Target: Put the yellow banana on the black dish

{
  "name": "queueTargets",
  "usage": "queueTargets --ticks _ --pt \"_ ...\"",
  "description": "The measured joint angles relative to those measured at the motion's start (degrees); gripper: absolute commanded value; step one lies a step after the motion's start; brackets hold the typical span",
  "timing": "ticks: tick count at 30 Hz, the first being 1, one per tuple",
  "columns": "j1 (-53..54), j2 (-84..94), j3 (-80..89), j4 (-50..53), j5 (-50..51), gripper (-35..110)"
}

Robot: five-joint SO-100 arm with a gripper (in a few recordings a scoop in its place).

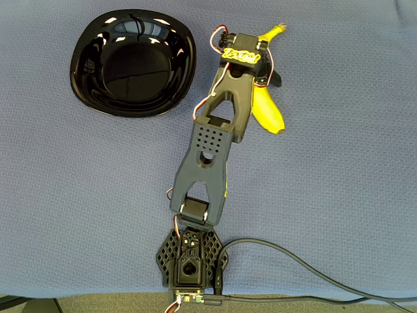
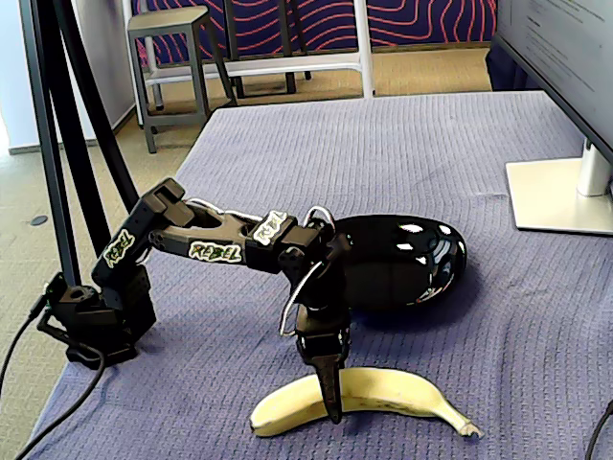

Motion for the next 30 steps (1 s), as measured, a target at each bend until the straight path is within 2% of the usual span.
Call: queueTargets --ticks 5,10,20,30 --pt "0.35 0.00 0.00 -0.70 -0.53 7" --pt "1.05 0.00 0.00 -0.70 -1.05 0" --pt "1.32 0.97 1.32 -0.88 -1.05 0" --pt "1.32 5.54 2.11 6.33 -1.32 0"
